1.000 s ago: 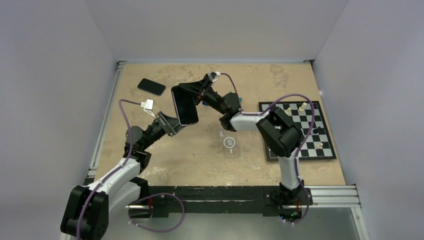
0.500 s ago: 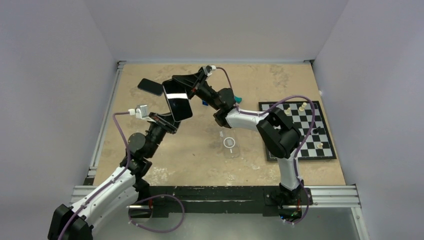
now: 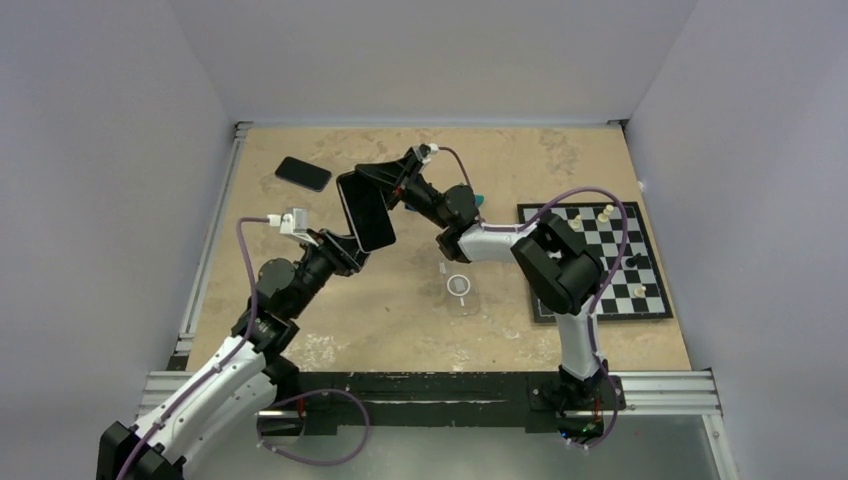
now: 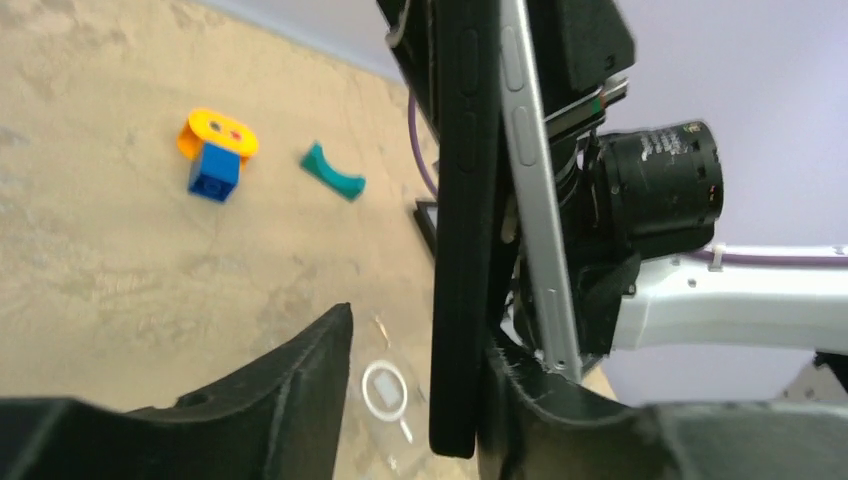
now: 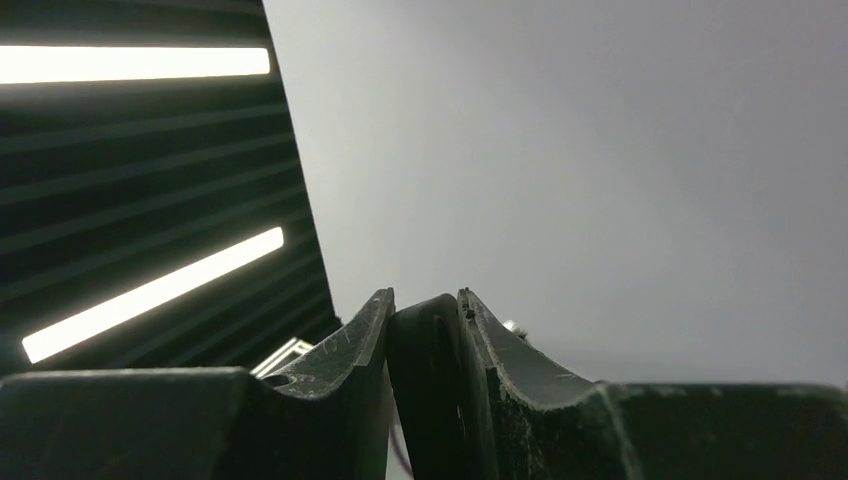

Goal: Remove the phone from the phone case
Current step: Remove the phone case from the phone.

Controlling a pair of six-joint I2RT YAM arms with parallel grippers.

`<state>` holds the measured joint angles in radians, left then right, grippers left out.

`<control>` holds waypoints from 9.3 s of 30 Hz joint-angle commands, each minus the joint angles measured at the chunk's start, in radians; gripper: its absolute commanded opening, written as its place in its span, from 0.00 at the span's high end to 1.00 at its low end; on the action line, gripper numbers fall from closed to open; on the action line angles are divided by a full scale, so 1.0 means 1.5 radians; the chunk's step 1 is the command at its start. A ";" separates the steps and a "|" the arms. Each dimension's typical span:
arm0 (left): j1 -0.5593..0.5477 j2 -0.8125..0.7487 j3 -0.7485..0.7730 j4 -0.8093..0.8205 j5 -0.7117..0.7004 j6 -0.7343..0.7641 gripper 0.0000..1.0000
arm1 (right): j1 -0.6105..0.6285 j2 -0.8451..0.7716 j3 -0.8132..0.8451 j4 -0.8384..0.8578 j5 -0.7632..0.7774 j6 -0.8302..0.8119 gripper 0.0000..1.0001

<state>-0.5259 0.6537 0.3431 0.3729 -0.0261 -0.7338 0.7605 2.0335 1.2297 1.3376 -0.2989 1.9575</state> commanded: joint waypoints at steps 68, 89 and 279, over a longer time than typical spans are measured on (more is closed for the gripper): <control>0.040 -0.024 0.234 -0.305 0.340 -0.233 0.49 | -0.040 -0.170 -0.050 -0.094 -0.115 -0.148 1.00; 0.042 -0.028 0.233 -0.275 0.380 -0.265 0.47 | -0.040 -0.155 -0.019 -0.118 -0.173 -0.159 1.00; 0.232 -0.127 0.058 -0.114 0.316 -0.507 0.62 | -0.050 -0.174 -0.078 -0.127 -0.314 -0.256 1.00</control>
<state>-0.1837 0.4416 0.4423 0.0399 0.5056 -1.4311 0.6090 1.8610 1.1110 1.1404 -0.6891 1.6253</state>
